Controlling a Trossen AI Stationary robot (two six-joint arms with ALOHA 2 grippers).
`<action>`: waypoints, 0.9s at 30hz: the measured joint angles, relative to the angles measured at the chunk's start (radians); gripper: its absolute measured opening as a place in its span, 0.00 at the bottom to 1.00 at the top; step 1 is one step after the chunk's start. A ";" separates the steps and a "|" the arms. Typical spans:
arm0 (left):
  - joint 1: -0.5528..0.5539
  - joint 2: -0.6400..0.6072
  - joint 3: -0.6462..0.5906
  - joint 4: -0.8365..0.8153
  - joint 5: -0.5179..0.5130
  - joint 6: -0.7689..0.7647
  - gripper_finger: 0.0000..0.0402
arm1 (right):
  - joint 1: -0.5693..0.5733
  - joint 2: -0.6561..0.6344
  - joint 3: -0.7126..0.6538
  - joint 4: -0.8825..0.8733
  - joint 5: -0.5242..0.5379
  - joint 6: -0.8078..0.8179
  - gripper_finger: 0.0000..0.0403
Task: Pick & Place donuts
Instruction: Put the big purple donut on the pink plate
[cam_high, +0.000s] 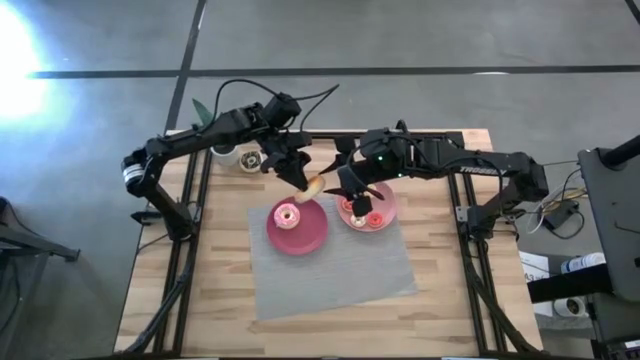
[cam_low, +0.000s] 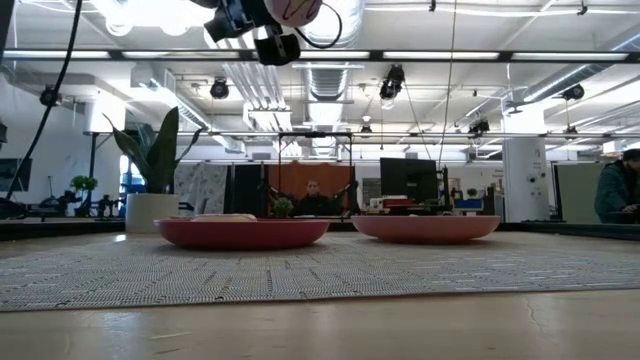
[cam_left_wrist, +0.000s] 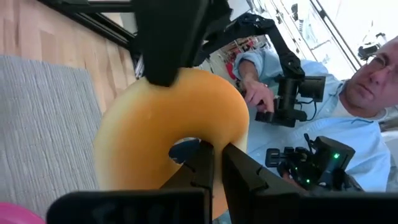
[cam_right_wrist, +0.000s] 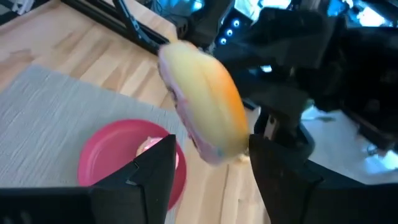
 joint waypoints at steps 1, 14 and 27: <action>0.000 0.000 0.000 0.000 0.000 0.000 0.00 | 0.000 0.000 0.000 0.006 0.000 -0.012 0.48; 0.000 0.050 0.000 0.034 0.008 -0.029 0.00 | 0.001 0.002 0.000 0.017 0.000 -0.034 0.48; 0.003 0.047 0.000 0.081 -0.040 -0.036 0.00 | 0.001 0.002 0.000 -0.049 -0.010 0.076 0.36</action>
